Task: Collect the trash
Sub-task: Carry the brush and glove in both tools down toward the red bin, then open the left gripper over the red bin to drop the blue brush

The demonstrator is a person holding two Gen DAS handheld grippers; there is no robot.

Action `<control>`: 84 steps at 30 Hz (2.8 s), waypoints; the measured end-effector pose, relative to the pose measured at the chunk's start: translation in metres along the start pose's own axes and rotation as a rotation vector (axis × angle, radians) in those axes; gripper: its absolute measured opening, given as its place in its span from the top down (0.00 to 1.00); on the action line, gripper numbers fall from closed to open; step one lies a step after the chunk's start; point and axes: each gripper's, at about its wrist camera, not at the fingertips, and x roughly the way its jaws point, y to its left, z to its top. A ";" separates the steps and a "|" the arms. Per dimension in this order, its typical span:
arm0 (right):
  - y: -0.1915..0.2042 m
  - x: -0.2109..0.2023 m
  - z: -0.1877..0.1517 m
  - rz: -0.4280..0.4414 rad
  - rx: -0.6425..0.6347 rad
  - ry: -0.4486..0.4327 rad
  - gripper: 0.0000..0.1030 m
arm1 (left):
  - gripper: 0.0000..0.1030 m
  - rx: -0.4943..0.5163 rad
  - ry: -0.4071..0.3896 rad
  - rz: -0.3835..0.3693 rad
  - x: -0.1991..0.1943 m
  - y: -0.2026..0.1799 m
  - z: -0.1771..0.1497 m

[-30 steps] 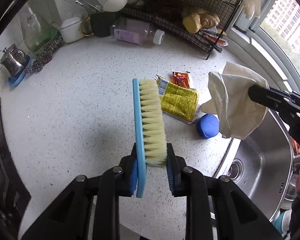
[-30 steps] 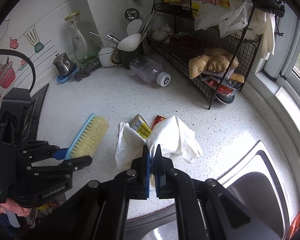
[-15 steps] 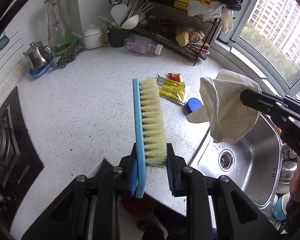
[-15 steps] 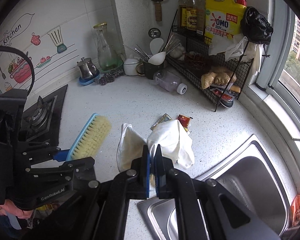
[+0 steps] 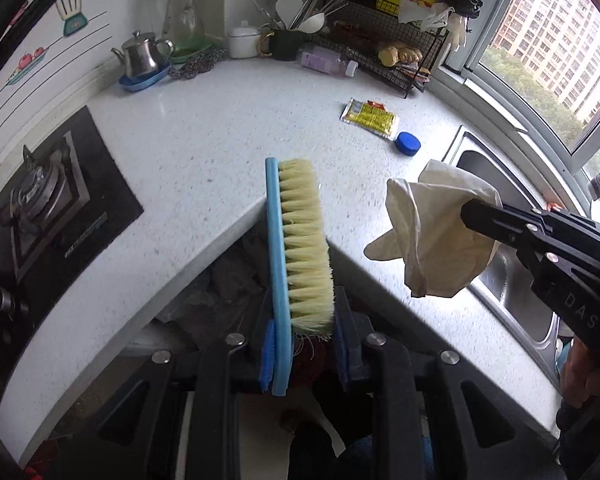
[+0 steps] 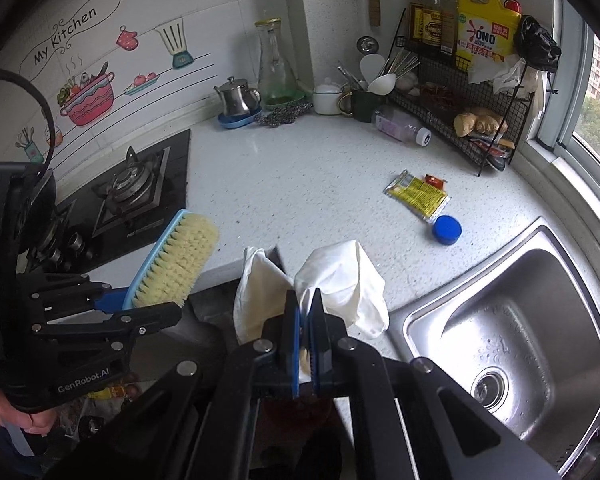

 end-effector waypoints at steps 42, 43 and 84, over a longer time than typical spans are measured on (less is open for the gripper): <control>0.006 0.270 -0.246 -0.097 0.152 0.341 0.97 | 0.78 -0.034 0.422 -0.163 0.349 0.039 -0.223; 0.001 0.271 -0.251 -0.100 0.154 0.341 0.97 | 0.78 -0.027 0.428 -0.170 0.354 0.037 -0.223; 0.046 0.352 -0.270 0.010 -0.098 0.468 0.97 | 0.00 -0.281 0.300 0.026 0.323 0.124 -0.271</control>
